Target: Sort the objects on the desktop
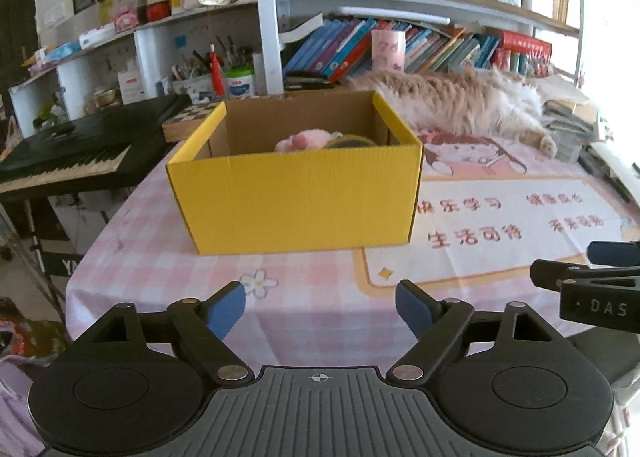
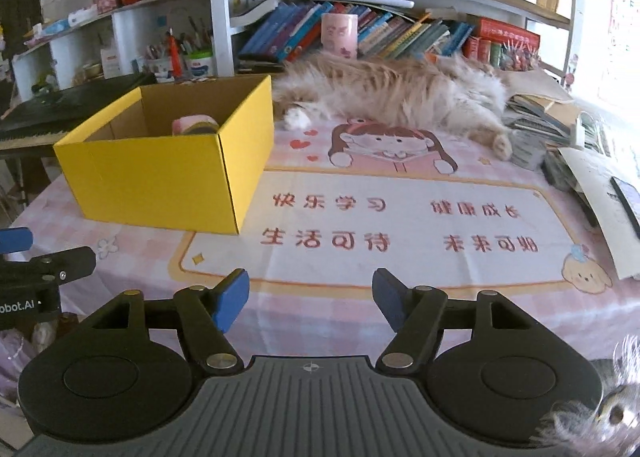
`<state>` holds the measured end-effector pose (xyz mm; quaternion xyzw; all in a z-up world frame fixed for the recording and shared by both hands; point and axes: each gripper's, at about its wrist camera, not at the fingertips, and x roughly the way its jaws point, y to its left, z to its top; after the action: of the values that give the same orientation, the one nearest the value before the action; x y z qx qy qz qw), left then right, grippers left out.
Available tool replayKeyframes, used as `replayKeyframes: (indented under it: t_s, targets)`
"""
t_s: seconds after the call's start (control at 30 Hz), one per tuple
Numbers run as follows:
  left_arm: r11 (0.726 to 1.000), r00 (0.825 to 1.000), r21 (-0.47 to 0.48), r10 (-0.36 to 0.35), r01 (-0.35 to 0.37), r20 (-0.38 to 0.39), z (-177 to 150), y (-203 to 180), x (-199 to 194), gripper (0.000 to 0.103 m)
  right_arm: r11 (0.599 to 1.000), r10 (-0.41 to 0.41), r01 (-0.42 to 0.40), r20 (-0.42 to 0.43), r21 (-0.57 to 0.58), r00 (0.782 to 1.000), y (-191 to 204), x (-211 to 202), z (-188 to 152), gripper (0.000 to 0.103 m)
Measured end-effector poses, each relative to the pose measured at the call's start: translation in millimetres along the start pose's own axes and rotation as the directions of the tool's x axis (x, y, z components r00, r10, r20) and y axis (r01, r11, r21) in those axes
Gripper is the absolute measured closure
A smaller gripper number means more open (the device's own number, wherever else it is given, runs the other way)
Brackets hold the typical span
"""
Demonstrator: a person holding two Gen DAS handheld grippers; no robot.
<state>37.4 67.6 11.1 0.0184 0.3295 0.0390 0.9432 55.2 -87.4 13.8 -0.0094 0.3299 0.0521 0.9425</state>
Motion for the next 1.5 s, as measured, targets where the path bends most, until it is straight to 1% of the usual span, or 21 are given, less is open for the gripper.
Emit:
replayKeyframes:
  t_s: [0.23,0.43,0.5,0.57,0.63,0.83,1.13,1.27,1.5]
  targets:
    - [1.0,0.999,0.008,-0.006,0.007,-0.044,-8,-2,1,0.01,1.0,-0.022,0.023,-0.035,0.013,0.999,-2,-5,-12,0.031]
    - [0.999,0.997,0.005,-0.033,0.033,-0.064,-10,-9,3,0.009,0.998,-0.051,0.053,-0.052,0.034,0.997,-9,-13,-21,0.026]
    - [0.999,0.997,0.015,-0.04,0.041,-0.068,-11,-13,4,0.009,0.997,-0.062,0.065,-0.052,0.046,0.997,-13,-15,-23,0.026]
    - [0.999,0.997,0.041,-0.029,0.032,-0.071,-12,-19,5,0.009,0.995,-0.074,0.078,-0.055,0.06,0.996,-17,-17,-25,0.025]
    - [0.997,0.998,0.068,-0.017,0.022,-0.066,-12,-24,5,0.009,0.994,-0.083,0.087,-0.06,0.072,0.995,-20,-17,-26,0.025]
    - [0.994,0.998,0.102,-0.024,0.03,-0.062,-12,-29,4,0.009,0.991,-0.092,0.098,-0.071,0.087,0.993,-24,-17,-27,0.024]
    - [0.992,0.998,0.126,-0.02,0.027,-0.055,-11,-32,3,0.002,0.994,-0.078,0.083,-0.069,0.065,0.995,-21,-14,-24,0.024]
    - [0.991,0.997,0.129,-0.036,0.044,-0.066,-11,-32,3,0.001,0.995,-0.077,0.081,-0.067,0.057,0.995,-19,-14,-24,0.024]
    - [0.99,0.997,0.129,-0.038,0.047,-0.069,-12,-32,4,0.001,0.995,-0.08,0.084,-0.067,0.055,0.995,-18,-14,-23,0.024]
